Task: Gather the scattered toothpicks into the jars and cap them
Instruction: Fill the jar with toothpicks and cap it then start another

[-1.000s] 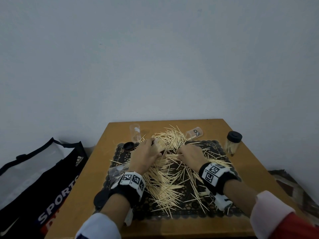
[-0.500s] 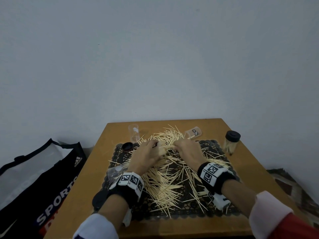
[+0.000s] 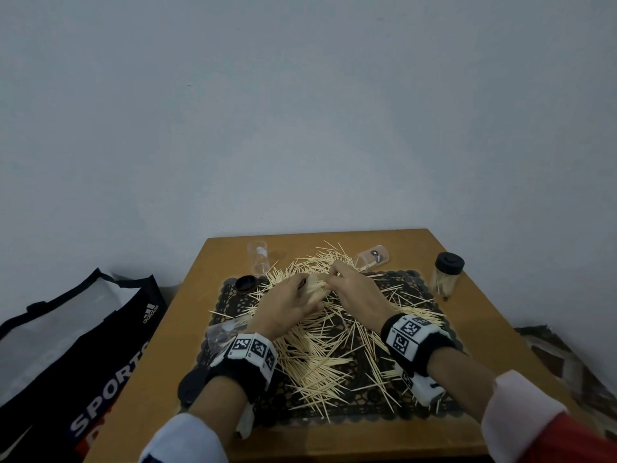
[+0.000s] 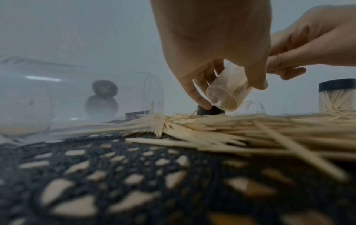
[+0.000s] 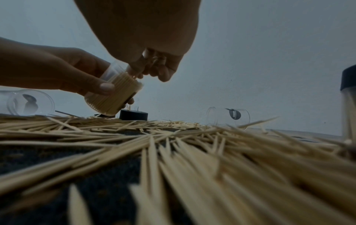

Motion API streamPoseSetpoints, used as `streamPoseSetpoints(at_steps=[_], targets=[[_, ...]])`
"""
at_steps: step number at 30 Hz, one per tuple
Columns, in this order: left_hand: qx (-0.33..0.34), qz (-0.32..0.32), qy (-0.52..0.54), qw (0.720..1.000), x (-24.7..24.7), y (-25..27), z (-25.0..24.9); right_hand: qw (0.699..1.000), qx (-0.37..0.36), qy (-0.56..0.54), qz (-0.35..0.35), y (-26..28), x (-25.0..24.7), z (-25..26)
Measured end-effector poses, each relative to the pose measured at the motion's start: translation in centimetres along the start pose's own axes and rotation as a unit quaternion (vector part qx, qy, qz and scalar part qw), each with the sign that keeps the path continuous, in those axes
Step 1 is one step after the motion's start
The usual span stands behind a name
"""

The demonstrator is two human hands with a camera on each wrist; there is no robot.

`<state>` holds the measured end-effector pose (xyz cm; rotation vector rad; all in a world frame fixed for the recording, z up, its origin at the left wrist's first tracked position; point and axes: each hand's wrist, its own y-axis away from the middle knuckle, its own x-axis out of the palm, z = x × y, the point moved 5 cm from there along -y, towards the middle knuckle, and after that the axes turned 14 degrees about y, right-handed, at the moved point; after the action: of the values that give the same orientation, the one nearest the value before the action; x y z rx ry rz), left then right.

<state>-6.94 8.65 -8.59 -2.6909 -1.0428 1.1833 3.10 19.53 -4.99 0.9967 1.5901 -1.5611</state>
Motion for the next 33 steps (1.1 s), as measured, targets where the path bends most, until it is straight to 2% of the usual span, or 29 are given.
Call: streamPoseSetpoints(at_steps=[8, 12, 22, 28, 33], targets=[[0.013, 0.05, 0.029, 0.998, 0.5, 0.2, -0.6, 0.996, 0.006, -0.076, -0.042, 0.2, -0.7, -0.3], [0.014, 0.047, 0.032, 0.998, 0.5, 0.2, -0.7, 0.994, 0.015, -0.096, -0.046, 0.1, -0.7, -0.4], [0.023, 0.035, 0.034, 0.999, 0.2, 0.3, -0.8, 0.991, 0.043, -0.123, 0.0, 0.1, 0.3, -0.9], [0.035, 0.046, 0.042, 0.997, 0.3, 0.4, -1.2, 0.984, 0.01, -0.171, 0.057, 0.4, 1.0, -0.3], [0.033, 0.055, 0.039, 0.997, 0.4, 0.4, -1.2, 0.992, 0.04, -0.122, 0.008, 0.1, 0.5, -0.8]])
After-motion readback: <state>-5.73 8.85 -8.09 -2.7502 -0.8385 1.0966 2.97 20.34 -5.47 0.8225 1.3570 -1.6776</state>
